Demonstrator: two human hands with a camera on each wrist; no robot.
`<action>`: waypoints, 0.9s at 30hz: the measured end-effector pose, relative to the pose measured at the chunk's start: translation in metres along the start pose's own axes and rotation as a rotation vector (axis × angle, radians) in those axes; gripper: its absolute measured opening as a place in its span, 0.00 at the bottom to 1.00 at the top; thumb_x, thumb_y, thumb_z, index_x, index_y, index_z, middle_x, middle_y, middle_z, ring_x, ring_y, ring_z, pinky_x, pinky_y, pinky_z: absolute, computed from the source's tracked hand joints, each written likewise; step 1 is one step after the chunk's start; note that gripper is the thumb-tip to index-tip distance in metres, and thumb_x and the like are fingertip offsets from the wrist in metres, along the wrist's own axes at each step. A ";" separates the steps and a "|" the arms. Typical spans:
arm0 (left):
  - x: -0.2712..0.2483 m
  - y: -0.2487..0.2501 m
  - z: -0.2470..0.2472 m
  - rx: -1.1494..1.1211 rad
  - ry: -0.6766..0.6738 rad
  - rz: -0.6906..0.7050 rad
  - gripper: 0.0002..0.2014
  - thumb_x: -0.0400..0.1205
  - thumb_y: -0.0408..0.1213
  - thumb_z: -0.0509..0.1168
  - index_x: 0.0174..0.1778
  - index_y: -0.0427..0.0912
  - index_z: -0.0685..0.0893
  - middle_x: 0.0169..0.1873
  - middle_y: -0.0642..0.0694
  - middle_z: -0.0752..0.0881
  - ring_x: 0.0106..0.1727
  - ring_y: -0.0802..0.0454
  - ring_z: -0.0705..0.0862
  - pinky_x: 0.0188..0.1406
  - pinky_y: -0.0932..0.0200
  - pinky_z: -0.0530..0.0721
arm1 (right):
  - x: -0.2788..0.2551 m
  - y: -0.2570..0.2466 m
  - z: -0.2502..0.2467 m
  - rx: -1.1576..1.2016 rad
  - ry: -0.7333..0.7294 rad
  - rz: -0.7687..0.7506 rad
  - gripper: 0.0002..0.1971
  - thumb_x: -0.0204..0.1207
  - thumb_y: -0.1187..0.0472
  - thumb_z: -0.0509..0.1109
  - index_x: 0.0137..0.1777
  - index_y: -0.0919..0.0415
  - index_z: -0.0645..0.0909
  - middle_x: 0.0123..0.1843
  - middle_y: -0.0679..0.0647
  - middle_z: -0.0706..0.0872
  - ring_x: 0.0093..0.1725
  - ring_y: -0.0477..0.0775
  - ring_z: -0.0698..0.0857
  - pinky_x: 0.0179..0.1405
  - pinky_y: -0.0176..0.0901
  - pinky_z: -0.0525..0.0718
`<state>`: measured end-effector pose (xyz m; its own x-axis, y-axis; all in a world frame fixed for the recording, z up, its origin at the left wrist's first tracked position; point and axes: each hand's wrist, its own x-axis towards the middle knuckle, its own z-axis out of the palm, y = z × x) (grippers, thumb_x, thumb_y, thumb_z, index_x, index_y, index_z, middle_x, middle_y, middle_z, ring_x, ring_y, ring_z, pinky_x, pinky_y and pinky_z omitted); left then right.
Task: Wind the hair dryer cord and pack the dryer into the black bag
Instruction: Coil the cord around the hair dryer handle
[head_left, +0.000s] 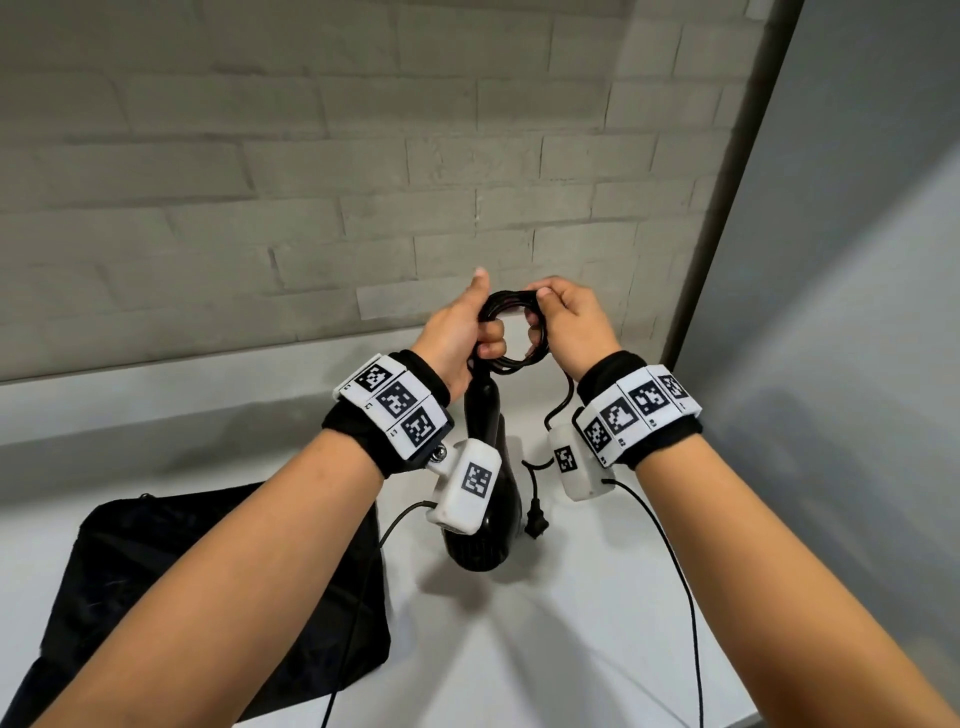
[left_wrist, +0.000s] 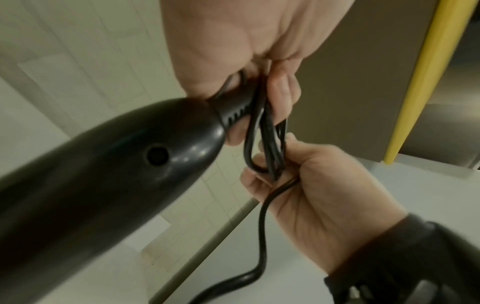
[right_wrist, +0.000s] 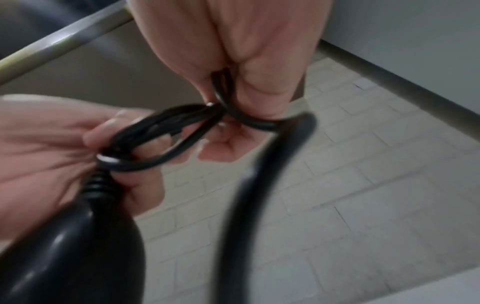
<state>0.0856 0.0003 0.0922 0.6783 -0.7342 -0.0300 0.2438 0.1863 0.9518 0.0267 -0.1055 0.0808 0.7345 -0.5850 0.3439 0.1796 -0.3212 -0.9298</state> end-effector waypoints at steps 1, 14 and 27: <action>-0.001 -0.001 0.001 0.073 -0.021 0.021 0.18 0.86 0.48 0.53 0.32 0.45 0.73 0.10 0.58 0.61 0.12 0.62 0.59 0.11 0.72 0.56 | 0.001 -0.001 0.000 0.035 0.000 0.023 0.16 0.81 0.69 0.50 0.36 0.57 0.74 0.26 0.52 0.71 0.15 0.40 0.69 0.19 0.38 0.72; -0.003 0.015 -0.007 -0.073 -0.155 -0.018 0.21 0.87 0.45 0.48 0.27 0.44 0.66 0.07 0.59 0.60 0.08 0.62 0.58 0.33 0.62 0.65 | -0.005 -0.010 -0.014 0.019 -0.104 0.067 0.16 0.83 0.63 0.52 0.35 0.58 0.73 0.31 0.55 0.77 0.14 0.42 0.70 0.12 0.26 0.62; -0.009 0.022 -0.010 -0.313 -0.237 -0.052 0.19 0.86 0.39 0.45 0.32 0.39 0.71 0.06 0.53 0.62 0.06 0.60 0.61 0.17 0.70 0.73 | -0.010 -0.018 -0.001 0.108 -0.125 -0.001 0.14 0.82 0.65 0.55 0.35 0.59 0.73 0.24 0.54 0.77 0.11 0.38 0.60 0.09 0.27 0.58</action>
<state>0.0915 0.0175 0.1101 0.4898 -0.8713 0.0305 0.4981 0.3084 0.8104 0.0157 -0.0944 0.0939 0.8089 -0.4850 0.3323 0.2449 -0.2359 -0.9404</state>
